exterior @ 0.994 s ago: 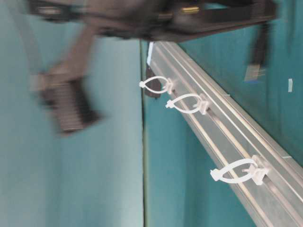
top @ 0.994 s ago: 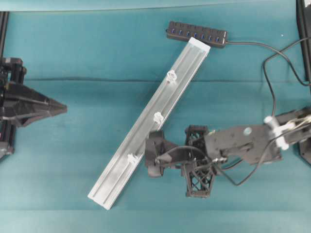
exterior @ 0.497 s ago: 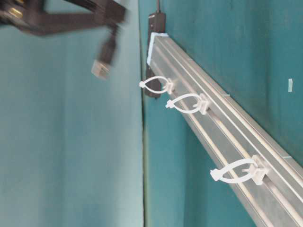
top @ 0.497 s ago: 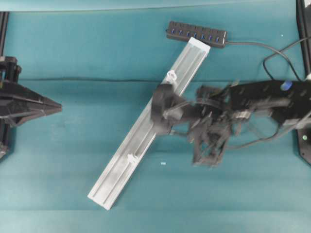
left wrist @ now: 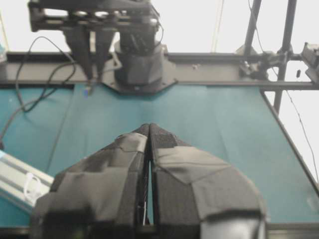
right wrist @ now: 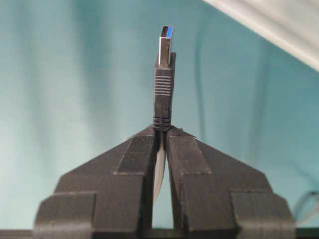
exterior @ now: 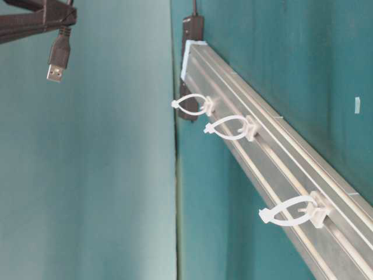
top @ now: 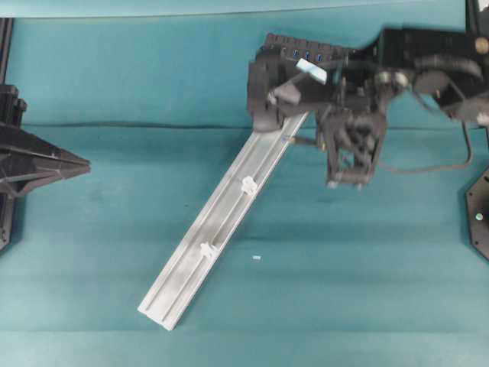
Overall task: Pass the USB cable through three rings with both arms.
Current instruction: 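Lift the cable with the right gripper and carry it toward the hub end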
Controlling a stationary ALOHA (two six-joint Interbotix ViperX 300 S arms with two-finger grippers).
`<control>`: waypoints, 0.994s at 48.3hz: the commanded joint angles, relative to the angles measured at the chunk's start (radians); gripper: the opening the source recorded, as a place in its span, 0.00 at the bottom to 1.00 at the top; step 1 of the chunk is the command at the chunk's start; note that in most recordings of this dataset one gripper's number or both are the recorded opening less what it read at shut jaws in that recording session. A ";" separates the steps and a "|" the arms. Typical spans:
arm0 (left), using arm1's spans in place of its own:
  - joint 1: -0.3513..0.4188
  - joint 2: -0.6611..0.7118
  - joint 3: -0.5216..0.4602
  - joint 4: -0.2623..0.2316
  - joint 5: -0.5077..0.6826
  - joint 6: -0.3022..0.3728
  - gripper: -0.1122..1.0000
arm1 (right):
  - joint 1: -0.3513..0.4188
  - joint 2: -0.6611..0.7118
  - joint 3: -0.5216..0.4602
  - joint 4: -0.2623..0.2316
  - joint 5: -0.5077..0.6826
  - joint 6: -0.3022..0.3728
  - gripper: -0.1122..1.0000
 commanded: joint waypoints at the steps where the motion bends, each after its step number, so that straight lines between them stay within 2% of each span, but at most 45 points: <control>1: -0.002 0.003 -0.026 0.002 -0.003 0.002 0.09 | -0.021 0.008 -0.034 -0.002 0.029 -0.064 0.18; 6: -0.002 -0.002 -0.026 0.002 0.009 0.002 0.09 | -0.051 0.028 -0.075 -0.018 0.078 -0.109 0.18; 16: -0.003 -0.020 -0.029 0.002 0.075 0.003 0.09 | -0.106 0.067 -0.146 -0.147 0.117 -0.176 0.18; 22: -0.003 -0.041 -0.026 0.002 0.120 0.000 0.09 | -0.133 0.081 -0.156 -0.210 0.084 -0.232 0.18; 28: -0.008 -0.063 -0.025 0.002 0.156 -0.005 0.09 | -0.160 0.098 -0.138 -0.278 0.020 -0.324 0.18; 39: -0.008 -0.078 -0.021 0.002 0.169 -0.017 0.09 | -0.221 0.133 -0.017 -0.284 -0.164 -0.479 0.18; 48: -0.012 -0.060 -0.023 0.002 0.156 -0.043 0.09 | -0.267 0.107 0.097 -0.284 -0.322 -0.584 0.18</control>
